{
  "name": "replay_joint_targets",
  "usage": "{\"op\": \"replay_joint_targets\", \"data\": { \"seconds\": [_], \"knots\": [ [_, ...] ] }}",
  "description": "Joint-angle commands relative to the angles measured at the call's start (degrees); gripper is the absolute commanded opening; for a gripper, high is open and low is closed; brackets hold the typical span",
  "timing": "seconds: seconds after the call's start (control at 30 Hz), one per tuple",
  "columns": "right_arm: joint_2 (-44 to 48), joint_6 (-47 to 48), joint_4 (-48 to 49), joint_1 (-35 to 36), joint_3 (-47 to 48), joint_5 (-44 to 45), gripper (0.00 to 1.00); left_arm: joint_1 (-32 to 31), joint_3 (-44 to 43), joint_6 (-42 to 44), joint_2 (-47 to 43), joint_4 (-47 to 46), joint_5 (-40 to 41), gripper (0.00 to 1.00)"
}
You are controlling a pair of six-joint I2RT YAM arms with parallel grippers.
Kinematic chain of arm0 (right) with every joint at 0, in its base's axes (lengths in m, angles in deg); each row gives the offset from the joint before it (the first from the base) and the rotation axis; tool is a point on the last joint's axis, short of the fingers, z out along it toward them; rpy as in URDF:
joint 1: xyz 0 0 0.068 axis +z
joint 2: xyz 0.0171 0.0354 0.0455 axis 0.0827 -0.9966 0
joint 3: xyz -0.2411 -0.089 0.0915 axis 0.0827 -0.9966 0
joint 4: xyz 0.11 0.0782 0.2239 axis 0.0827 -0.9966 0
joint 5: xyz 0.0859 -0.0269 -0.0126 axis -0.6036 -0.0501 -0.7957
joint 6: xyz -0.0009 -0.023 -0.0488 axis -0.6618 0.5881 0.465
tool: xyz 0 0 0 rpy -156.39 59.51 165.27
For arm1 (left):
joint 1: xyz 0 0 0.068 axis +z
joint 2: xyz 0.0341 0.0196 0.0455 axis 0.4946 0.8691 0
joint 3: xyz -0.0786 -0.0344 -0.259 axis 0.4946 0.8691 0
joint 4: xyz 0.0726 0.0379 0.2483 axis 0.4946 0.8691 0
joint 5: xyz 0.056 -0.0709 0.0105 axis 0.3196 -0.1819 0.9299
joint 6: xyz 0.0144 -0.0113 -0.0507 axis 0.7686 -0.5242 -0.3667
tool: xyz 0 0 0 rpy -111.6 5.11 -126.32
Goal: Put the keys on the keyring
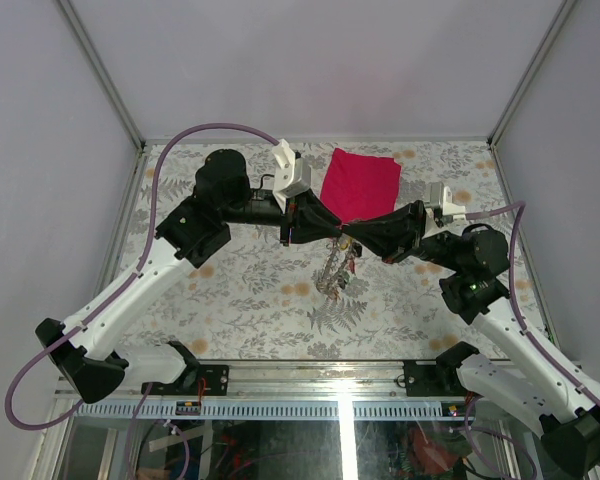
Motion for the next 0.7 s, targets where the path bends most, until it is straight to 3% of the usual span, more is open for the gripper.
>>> {"op": "replay_joint_targets", "data": {
  "seconds": [0.0,0.23,0.4,0.57,0.67],
  "knots": [
    [-0.1,-0.9,6.1,0.1,3.7,-0.6,0.0,-0.2,-0.5,-0.9,0.2,-4.6,-1.7,0.21],
    [-0.5,-0.5,5.2,0.2,3.4,-0.8,0.0,-0.2,-0.6,-2.4,0.1,-6.6,-2.2,0.01],
    [0.3,1.7,2.1,0.1,4.2,-0.9,0.01,-0.2,-1.2,-1.7,0.2,-5.4,-1.5,0.0],
    [2.2,10.7,-12.3,0.1,8.9,-1.5,0.22,-0.2,-6.9,5.9,2.3,7.4,1.1,0.0],
    [2.8,17.1,-23.5,0.1,13.0,-1.4,0.29,-0.2,-9.3,9.5,3.1,13.5,4.2,0.0]
  ]
}}
